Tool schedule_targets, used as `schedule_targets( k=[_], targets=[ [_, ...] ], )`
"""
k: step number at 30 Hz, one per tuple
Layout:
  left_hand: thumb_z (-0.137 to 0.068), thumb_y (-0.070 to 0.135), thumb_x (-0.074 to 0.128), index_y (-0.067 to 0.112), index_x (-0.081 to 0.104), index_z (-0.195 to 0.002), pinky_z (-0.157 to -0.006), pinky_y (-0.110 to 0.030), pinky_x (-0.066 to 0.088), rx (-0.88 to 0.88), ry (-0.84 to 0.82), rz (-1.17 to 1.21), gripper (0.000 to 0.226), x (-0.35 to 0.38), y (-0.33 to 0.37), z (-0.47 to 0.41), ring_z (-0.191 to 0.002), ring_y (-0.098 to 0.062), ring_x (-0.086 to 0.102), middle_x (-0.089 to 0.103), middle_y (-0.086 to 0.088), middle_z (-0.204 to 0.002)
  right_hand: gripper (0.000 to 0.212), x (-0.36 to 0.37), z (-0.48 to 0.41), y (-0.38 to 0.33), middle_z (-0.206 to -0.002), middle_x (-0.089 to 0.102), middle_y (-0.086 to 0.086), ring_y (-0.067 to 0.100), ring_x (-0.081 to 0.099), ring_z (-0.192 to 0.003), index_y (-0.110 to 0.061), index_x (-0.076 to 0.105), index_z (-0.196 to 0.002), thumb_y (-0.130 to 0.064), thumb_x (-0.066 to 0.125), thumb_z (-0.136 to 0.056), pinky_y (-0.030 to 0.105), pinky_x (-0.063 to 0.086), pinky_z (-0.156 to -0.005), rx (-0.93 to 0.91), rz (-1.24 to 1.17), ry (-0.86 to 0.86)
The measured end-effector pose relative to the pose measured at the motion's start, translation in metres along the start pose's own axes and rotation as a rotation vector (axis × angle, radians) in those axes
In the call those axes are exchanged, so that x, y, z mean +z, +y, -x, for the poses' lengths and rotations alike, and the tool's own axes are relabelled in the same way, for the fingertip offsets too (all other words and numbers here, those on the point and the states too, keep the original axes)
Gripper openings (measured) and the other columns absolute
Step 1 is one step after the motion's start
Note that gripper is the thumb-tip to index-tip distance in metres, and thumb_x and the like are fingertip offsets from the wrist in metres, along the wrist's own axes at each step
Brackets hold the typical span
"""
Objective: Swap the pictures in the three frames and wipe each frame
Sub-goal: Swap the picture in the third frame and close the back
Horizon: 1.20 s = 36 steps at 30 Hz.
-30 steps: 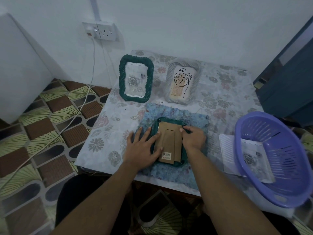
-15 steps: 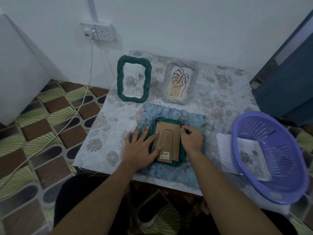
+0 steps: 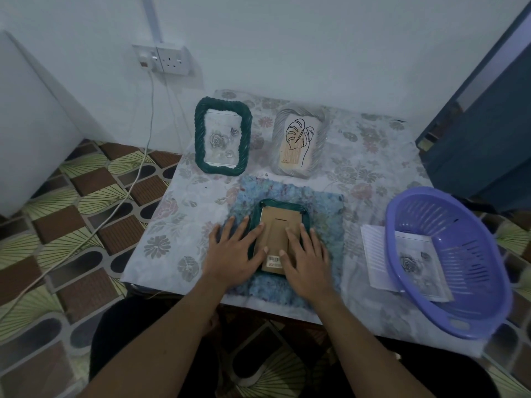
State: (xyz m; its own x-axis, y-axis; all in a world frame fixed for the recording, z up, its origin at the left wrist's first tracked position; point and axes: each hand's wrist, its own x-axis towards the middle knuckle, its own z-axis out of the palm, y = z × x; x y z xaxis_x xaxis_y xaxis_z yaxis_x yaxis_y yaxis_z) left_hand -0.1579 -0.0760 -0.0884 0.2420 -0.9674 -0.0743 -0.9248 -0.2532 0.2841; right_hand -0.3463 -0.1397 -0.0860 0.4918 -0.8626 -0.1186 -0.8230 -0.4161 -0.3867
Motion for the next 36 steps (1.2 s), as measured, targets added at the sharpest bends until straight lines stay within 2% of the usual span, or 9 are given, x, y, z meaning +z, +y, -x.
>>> schedule_targets(
  k=[5, 8, 15, 18, 22, 24, 28, 33, 36],
  targets=[
    [-0.092, 0.067, 0.003, 0.048, 0.011, -0.153, -0.12, -0.049, 0.004, 0.005, 0.014, -0.009, 0.064, -0.001, 0.001, 0.002, -0.151, -0.022, 0.003, 0.014, 0.008, -0.164, 0.073, 0.0, 0.001, 0.003, -0.166, -0.001, -0.008, 0.016, -0.008, -0.152, -0.041, 0.012, -0.156, -0.069, 0.006, -0.088, 0.043, -0.002, -0.121, -0.002, 0.037, 0.024],
    [-0.091, 0.068, 0.002, 0.048, 0.016, -0.152, -0.121, -0.045, 0.002, 0.009, 0.003, 0.052, 0.066, -0.004, -0.002, 0.003, -0.151, -0.02, 0.003, 0.014, 0.009, -0.164, 0.074, 0.0, 0.001, 0.001, -0.166, -0.002, -0.008, 0.016, -0.009, -0.152, -0.042, 0.01, -0.156, -0.069, 0.004, -0.087, 0.041, -0.003, -0.121, 0.003, 0.054, 0.007],
    [-0.092, 0.057, 0.026, 0.046, 0.043, -0.142, -0.118, -0.04, -0.006, -0.025, 0.023, 0.227, 0.054, -0.013, -0.008, 0.002, -0.148, -0.019, 0.011, 0.032, 0.014, -0.156, 0.063, -0.003, 0.001, -0.001, -0.166, -0.003, -0.007, 0.017, -0.01, -0.152, -0.041, 0.01, -0.156, -0.062, 0.02, -0.097, 0.04, -0.004, -0.122, 0.011, 0.058, -0.02],
    [-0.089, 0.056, 0.031, 0.046, 0.045, -0.141, -0.118, -0.045, -0.006, 0.028, -0.019, 0.197, 0.054, -0.021, -0.013, 0.006, -0.149, -0.022, 0.007, 0.03, 0.016, -0.157, 0.061, -0.004, 0.0, -0.002, -0.166, -0.004, -0.007, 0.019, -0.008, -0.153, -0.042, 0.009, -0.156, -0.059, 0.026, -0.1, 0.039, -0.004, -0.122, 0.019, 0.056, -0.038],
    [-0.075, 0.08, 0.023, 0.048, 0.046, -0.139, -0.117, -0.048, 0.006, 0.129, -0.105, 0.086, 0.075, -0.031, -0.026, 0.015, -0.149, -0.02, 0.011, 0.031, 0.017, -0.156, 0.061, -0.004, 0.0, -0.003, -0.166, -0.002, -0.006, 0.02, -0.005, -0.153, -0.041, 0.01, -0.156, -0.059, 0.027, -0.1, 0.039, -0.003, -0.122, 0.015, 0.057, -0.029],
    [-0.072, 0.083, 0.027, 0.048, 0.051, -0.135, -0.115, -0.046, 0.011, 0.14, -0.154, 0.06, 0.076, -0.035, -0.027, 0.016, -0.148, -0.018, 0.013, 0.031, 0.017, -0.156, 0.061, -0.004, 0.0, -0.003, -0.166, 0.0, -0.005, 0.021, -0.003, -0.153, -0.04, 0.012, -0.156, -0.058, 0.028, -0.1, 0.039, -0.003, -0.122, 0.019, 0.054, -0.021],
    [-0.086, 0.065, 0.056, 0.045, 0.057, -0.13, -0.112, -0.044, 0.013, 0.142, -0.155, 0.023, 0.049, -0.04, -0.022, 0.014, -0.147, -0.016, 0.011, 0.026, 0.016, -0.158, 0.061, -0.004, 0.001, -0.004, -0.166, 0.001, -0.005, 0.021, -0.002, -0.153, -0.04, 0.013, -0.156, -0.058, 0.028, -0.1, 0.04, -0.001, -0.122, 0.021, 0.055, -0.018],
    [-0.087, 0.063, 0.057, 0.046, 0.053, -0.134, -0.111, -0.043, 0.014, 0.157, -0.186, 0.029, 0.051, -0.044, -0.02, 0.013, -0.145, -0.015, 0.017, 0.029, 0.015, -0.157, 0.061, -0.003, 0.001, -0.003, -0.166, 0.0, -0.006, 0.02, -0.003, -0.153, -0.042, 0.01, -0.156, -0.059, 0.028, -0.1, 0.039, -0.003, -0.122, 0.028, 0.058, -0.024],
    [-0.087, 0.063, 0.058, 0.046, 0.053, -0.134, -0.113, -0.044, 0.008, 0.202, -0.154, 0.022, 0.051, -0.044, -0.02, 0.012, -0.149, -0.015, 0.01, 0.027, 0.019, -0.157, 0.061, -0.004, 0.0, -0.002, -0.166, 0.0, -0.005, 0.02, -0.003, -0.153, -0.041, 0.01, -0.156, -0.059, 0.027, -0.1, 0.039, -0.003, -0.122, 0.024, 0.057, -0.024]
  ],
)
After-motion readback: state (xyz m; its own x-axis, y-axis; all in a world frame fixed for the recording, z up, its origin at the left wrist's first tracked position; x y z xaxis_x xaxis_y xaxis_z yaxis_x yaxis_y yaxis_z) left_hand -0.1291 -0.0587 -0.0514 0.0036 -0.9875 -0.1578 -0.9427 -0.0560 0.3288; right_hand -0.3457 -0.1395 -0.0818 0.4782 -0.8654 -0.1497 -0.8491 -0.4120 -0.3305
